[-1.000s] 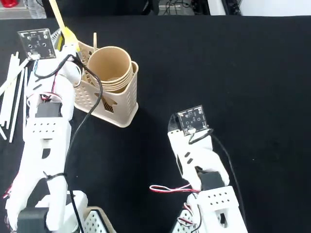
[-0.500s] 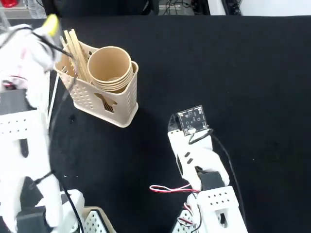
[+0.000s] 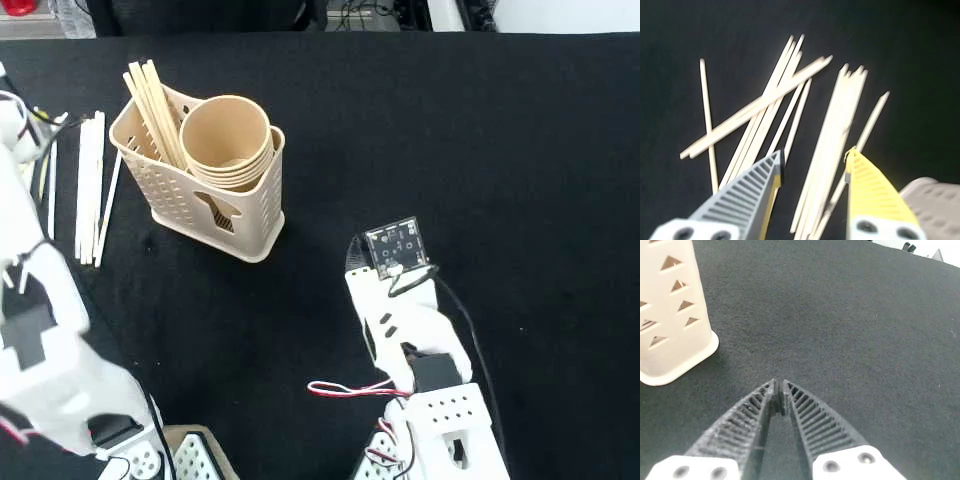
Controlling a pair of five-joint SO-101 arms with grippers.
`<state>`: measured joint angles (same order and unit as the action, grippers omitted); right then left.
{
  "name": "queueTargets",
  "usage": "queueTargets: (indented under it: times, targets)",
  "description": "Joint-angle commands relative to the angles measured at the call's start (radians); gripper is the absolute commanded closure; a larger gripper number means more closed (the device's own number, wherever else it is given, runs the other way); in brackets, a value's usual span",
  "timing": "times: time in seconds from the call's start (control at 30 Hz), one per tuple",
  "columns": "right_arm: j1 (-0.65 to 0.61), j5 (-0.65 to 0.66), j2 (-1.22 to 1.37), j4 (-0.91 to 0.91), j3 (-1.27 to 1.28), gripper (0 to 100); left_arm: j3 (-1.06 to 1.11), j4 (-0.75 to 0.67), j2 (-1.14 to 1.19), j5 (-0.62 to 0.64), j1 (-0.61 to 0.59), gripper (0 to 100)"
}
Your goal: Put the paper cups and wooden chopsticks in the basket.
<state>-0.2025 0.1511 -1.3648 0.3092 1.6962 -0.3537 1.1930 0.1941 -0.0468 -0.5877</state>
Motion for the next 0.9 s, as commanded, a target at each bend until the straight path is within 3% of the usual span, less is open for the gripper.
queueTargets:
  times: [0.0,0.17,0.5,0.87]
  targets:
    - [-0.005,0.008,-0.010,0.000,-0.001,98.3,-0.257,0.046,0.249,-0.071,-0.039,79]
    - [-0.006,0.008,-0.010,0.000,-0.001,98.3,-0.495,0.078,0.540,-0.137,-0.045,79]
    - [-0.008,0.008,-0.010,0.000,-0.001,98.3,-0.951,0.094,0.957,-0.135,-0.045,79]
    - [-0.008,0.008,-0.010,0.000,-0.001,98.3,-1.090,0.091,1.151,-0.137,-0.047,82]
